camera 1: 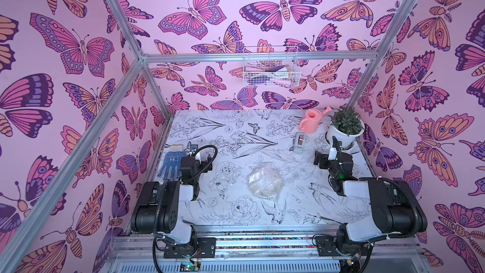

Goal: Wrap dinner plates in bubble wrap
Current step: Reset both arms

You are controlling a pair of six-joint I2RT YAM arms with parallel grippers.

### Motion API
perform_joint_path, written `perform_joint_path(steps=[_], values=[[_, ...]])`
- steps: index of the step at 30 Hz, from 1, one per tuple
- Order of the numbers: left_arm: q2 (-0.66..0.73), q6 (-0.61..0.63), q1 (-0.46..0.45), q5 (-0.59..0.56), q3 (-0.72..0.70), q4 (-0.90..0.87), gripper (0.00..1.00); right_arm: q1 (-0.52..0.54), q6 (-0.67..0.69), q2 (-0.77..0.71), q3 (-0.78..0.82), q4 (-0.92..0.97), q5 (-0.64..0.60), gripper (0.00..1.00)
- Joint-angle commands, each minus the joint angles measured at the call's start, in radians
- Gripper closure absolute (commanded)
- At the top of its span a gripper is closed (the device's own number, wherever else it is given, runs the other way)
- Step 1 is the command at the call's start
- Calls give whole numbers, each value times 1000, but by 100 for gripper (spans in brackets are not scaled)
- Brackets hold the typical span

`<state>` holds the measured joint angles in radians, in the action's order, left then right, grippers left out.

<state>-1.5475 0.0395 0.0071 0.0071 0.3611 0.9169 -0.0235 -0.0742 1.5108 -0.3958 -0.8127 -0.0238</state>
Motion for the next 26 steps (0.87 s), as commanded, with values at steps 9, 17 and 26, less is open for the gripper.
perform_joint_path(steps=[9, 17, 26], values=[[0, 19, -15, 7, -22, 51, 1, 7, 12, -27, 109, -197, 11, 1], [0, 17, -13, 17, -18, 42, 1, 7, 12, 0, -4, -13, 6, 1], [-3, 21, -3, 51, 4, 1, 1, 6, 14, -2, -8, 0, 5, 1]])
